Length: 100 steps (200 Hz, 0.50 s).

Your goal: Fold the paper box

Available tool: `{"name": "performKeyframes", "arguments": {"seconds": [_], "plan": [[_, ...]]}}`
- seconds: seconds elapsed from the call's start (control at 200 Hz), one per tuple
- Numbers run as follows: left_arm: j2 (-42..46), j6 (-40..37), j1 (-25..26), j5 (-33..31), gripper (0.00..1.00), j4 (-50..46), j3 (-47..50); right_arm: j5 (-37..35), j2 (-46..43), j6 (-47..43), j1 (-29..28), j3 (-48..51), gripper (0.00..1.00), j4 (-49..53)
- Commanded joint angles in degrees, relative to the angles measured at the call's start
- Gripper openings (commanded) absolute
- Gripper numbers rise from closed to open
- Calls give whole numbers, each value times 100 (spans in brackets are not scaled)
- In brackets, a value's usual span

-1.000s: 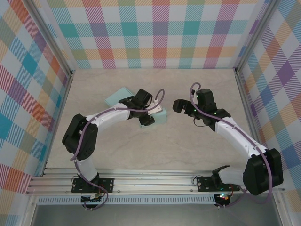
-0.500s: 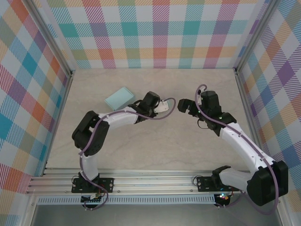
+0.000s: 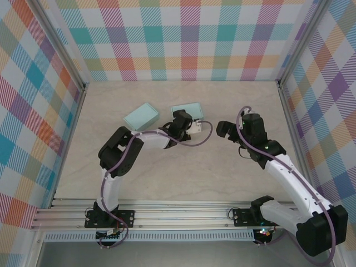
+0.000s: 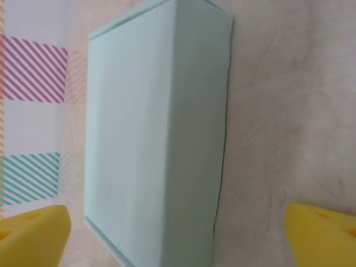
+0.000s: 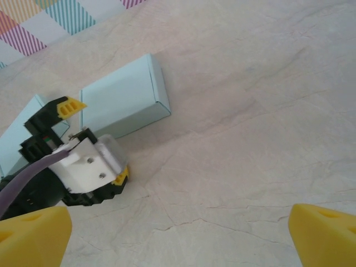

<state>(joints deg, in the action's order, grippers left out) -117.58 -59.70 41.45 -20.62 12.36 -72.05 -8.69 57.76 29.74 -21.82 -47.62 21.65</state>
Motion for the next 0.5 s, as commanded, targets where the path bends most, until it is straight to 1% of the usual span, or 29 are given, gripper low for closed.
{"name": "performKeyframes", "arguments": {"seconds": [0.0,0.04,0.09,0.16,0.22,0.305,0.385,0.495], "plan": [[707,194,233,117,100,29,444,-162,-141,21,-28,28,100,83],[974,277,302,83,100,78,619,-186,-148,19,-24,29,100,108],[1319,562,324,51,100,114,819,-281,-155,23,-24,51,100,152],[1828,1158,328,-116,100,36,1054,-417,-209,-15,-24,151,100,102],[2304,1652,301,-285,100,209,1386,-616,-261,-58,-24,243,100,63],[2980,2487,214,-682,100,243,1818,-1091,-271,-184,-27,341,100,6],[3619,3426,-49,-1030,100,129,2262,-1515,-246,-354,-24,466,100,-139],[4496,4599,-659,-1112,100,117,3041,-1910,-258,-764,-14,825,100,-681]]}}
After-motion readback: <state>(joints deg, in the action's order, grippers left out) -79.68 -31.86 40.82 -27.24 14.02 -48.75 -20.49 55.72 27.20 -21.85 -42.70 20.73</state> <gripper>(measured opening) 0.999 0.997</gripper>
